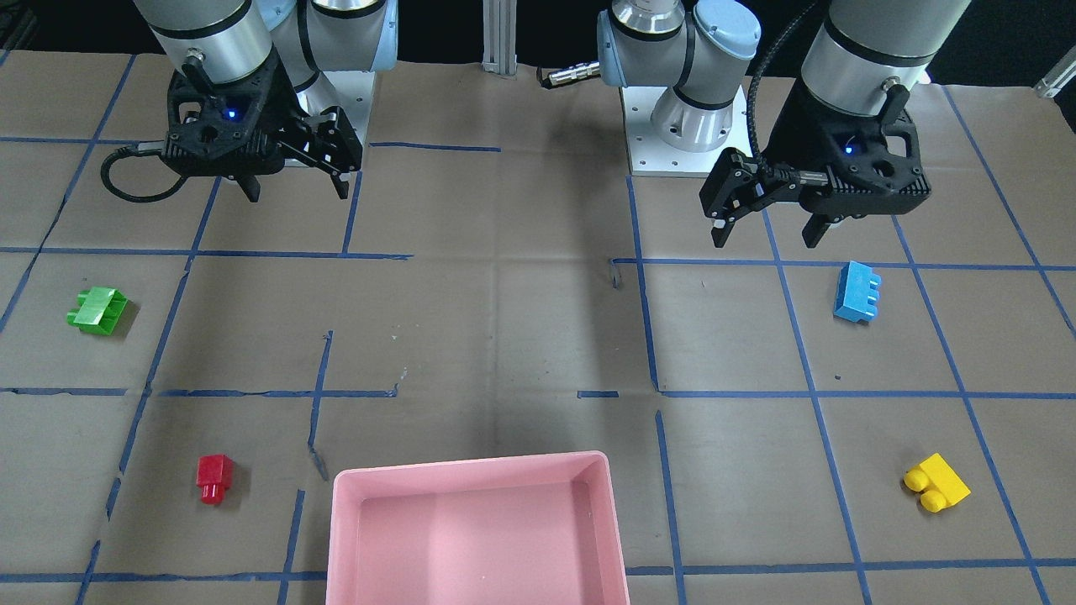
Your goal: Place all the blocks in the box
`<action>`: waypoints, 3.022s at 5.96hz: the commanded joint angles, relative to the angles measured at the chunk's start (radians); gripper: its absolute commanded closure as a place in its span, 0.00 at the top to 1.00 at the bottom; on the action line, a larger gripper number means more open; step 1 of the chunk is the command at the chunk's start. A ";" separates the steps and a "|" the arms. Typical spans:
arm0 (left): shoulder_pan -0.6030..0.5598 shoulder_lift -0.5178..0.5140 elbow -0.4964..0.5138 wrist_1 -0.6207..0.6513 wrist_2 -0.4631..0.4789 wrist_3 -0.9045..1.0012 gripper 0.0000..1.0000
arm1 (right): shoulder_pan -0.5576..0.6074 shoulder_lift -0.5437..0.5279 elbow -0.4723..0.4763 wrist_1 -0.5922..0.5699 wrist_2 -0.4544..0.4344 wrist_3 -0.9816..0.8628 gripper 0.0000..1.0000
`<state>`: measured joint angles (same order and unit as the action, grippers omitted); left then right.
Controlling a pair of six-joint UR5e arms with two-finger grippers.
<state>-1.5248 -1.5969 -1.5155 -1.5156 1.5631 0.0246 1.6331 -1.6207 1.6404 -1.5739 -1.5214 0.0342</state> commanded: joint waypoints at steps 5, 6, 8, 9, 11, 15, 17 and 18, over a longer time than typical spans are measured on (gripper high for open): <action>0.000 0.000 -0.002 0.000 0.002 0.002 0.99 | 0.001 0.002 0.004 -0.003 0.001 -0.011 1.00; 0.000 0.005 -0.003 0.000 0.002 0.003 0.99 | 0.001 0.002 0.010 -0.023 0.006 -0.013 1.00; 0.068 0.017 -0.009 -0.003 0.008 0.160 0.99 | 0.001 0.018 0.013 -0.026 -0.012 -0.014 1.00; 0.194 0.028 -0.020 -0.015 0.002 0.308 0.99 | -0.015 0.015 0.015 -0.028 -0.010 -0.013 1.00; 0.465 0.063 -0.104 -0.018 0.002 0.589 0.99 | -0.182 0.001 0.019 -0.052 -0.045 -0.154 1.00; 0.746 0.236 -0.372 -0.002 0.000 1.284 0.99 | -0.594 0.030 0.077 -0.076 -0.025 -0.569 0.99; 0.846 0.224 -0.481 0.134 -0.024 1.406 0.99 | -0.671 0.062 0.226 -0.289 -0.026 -0.635 0.99; 0.870 0.215 -0.541 0.209 -0.104 1.449 0.99 | -0.712 0.076 0.278 -0.339 -0.025 -0.678 0.99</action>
<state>-0.6864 -1.3726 -2.0002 -1.3761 1.5180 1.4287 0.9617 -1.5572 1.8598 -1.8501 -1.5472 -0.5993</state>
